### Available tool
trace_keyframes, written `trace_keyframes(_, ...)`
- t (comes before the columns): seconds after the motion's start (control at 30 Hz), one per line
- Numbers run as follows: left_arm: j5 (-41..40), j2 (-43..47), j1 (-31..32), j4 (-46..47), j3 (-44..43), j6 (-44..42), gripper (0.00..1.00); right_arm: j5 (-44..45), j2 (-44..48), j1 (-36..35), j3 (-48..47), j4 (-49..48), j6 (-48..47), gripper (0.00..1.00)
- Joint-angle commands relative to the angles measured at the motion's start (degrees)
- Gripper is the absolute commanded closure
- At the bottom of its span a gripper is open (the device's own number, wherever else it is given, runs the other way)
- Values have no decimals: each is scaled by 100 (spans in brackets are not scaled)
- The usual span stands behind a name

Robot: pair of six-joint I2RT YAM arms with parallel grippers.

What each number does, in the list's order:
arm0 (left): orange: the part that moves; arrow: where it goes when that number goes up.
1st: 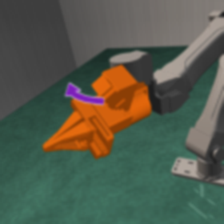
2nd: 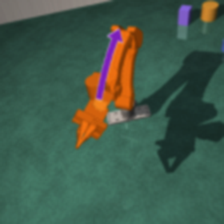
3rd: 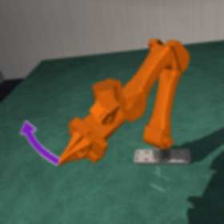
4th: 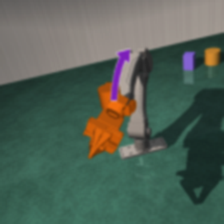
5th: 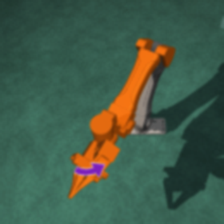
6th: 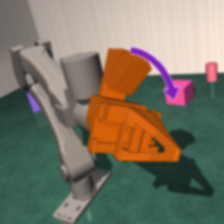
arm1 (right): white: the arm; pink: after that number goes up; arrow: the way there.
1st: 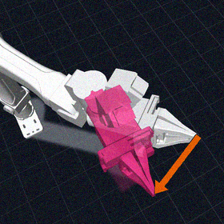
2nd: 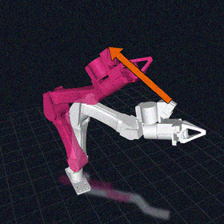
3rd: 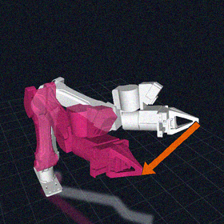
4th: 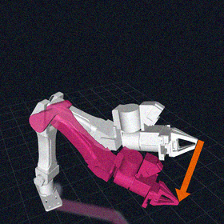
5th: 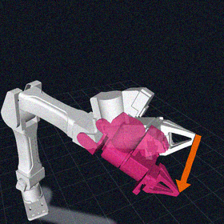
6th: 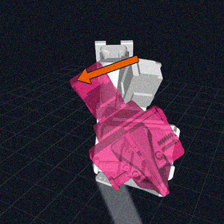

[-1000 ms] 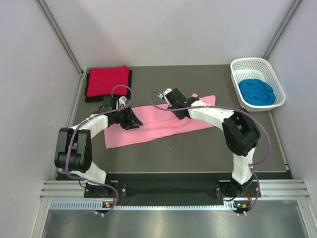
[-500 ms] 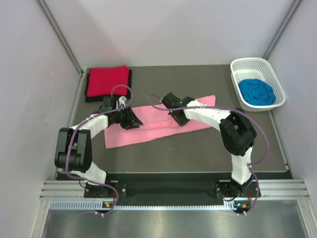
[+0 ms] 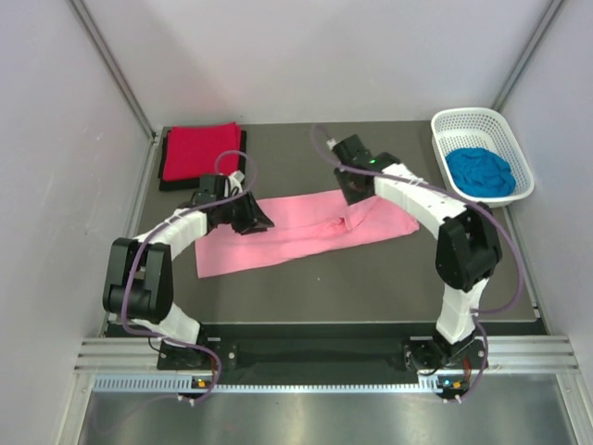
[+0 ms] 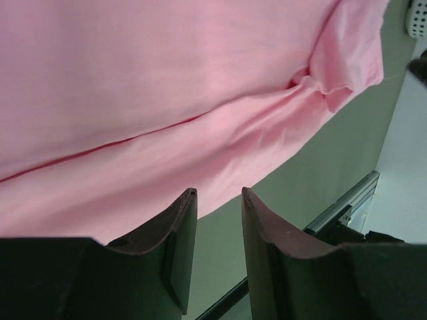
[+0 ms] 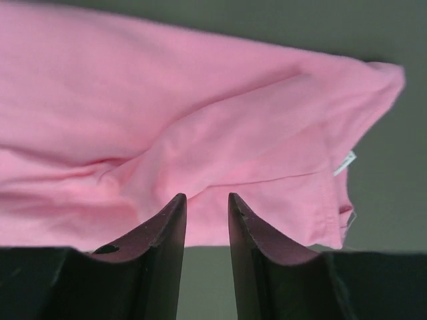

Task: Fold and stack the t-shirts
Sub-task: Fold the tshirt

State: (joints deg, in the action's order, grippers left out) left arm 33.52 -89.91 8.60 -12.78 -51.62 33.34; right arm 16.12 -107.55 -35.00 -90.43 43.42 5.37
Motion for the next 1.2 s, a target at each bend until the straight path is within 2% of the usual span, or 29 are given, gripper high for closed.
trace_keyframes(0.0,67,97,517,652,-410,137,62,-748,445,809,-1,-526,368,68)
trace_keyframes(0.03,58,53,642,723,-480,164,62,-820,445,959,95,-588,490,66)
trace_keyframes(0.07,58,-17,756,793,-612,216,62,-969,454,1239,157,-667,561,59)
trace_keyframes(0.17,181,-307,1248,1241,-779,426,62,-1381,515,1854,429,-1115,1026,49)
trace_keyframes(0.3,401,-807,1661,2592,-946,769,64,-1814,332,2243,457,-1441,1370,55)
trace_keyframes(0.43,717,-1414,2005,3455,-1245,1305,65,-2068,16,2349,325,-1503,1414,60)
trace_keyframes(0.67,858,-2478,2549,4186,-1991,1719,67,-2209,-433,2358,228,-1679,1397,65)
trace_keyframes(0.87,586,-3242,2603,3924,-2536,1527,68,-2534,-785,2349,35,-1986,1309,66)
trace_keyframes(1.03,-371,-3402,2585,2177,-3073,439,69,-2552,-979,2358,-211,-2136,1081,66)
trace_keyframes(1.17,-899,-3314,2559,1691,-3188,59,69,-2500,-953,2349,-317,-2119,1028,65)
